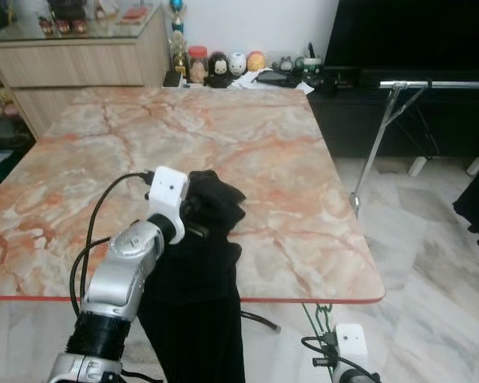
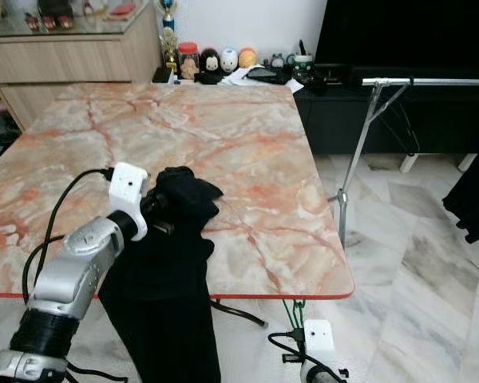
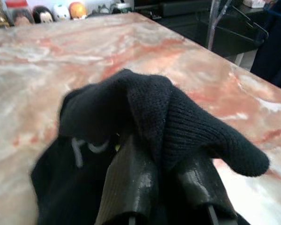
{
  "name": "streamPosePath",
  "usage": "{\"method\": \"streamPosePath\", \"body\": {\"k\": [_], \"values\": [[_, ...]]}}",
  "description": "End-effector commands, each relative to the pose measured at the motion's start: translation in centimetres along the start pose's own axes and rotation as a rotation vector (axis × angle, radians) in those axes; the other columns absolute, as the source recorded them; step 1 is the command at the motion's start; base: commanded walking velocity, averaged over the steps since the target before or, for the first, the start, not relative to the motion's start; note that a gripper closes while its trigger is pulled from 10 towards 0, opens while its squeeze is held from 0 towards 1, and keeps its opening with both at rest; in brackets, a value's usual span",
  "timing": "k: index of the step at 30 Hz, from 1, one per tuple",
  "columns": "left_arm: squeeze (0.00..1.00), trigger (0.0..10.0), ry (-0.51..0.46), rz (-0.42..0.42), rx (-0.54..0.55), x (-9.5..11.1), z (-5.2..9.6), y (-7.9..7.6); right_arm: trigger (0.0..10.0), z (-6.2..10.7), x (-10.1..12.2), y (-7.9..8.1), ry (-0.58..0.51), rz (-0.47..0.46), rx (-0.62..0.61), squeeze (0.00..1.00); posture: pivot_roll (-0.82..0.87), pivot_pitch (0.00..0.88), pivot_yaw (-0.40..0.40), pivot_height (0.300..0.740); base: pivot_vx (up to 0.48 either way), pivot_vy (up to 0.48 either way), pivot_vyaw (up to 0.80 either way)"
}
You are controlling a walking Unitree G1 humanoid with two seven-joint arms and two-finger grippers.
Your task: Hang hanger
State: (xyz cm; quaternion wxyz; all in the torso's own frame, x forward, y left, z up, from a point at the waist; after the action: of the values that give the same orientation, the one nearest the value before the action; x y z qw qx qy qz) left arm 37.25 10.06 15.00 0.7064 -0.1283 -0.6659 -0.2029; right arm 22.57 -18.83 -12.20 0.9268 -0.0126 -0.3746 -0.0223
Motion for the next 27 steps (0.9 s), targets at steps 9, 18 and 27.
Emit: {"method": "streamPosePath", "body": {"k": [9, 18, 27], "values": [[1.00, 10.0, 0.025, 0.005, -0.010, -0.2, 0.7, -0.8, 10.0, 0.2, -0.4, -0.6, 0.002, -0.006, -0.015, 0.00, 0.00, 0.000, -0.025, 0.740, 0.000, 0.000, 0.00], [1.00, 10.0, 0.028, -0.008, -0.045, -0.1, 1.6, -1.0, 10.0, 0.1, 0.0, -0.3, -0.006, -0.007, -0.009, 0.00, 0.00, 0.000, -0.028, 0.740, 0.000, 0.000, 0.00], [1.00, 10.0, 0.023, -0.014, -0.032, -0.5, 3.3, -0.4, 10.0, 0.1, 0.0, -0.3, -0.004, -0.008, -0.007, 0.00, 0.00, 0.000, -0.029, 0.740, 0.000, 0.000, 0.00]]}}
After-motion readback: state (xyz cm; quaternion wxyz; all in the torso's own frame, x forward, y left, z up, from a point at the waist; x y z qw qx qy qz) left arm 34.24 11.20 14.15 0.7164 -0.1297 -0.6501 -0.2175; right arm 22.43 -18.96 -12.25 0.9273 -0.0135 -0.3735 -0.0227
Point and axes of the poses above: a point about 5 cm out from each wrist's last joint towards the gripper, its own z axis pointing back from the gripper into the wrist, its own x axis along the axis of the wrist's last joint, y = z × x, the point moved 6 cm from there along -z, pointing out of the wrist towards the gripper, and after that the axes turned 2 degrees about -z, right-handed, at the moved point
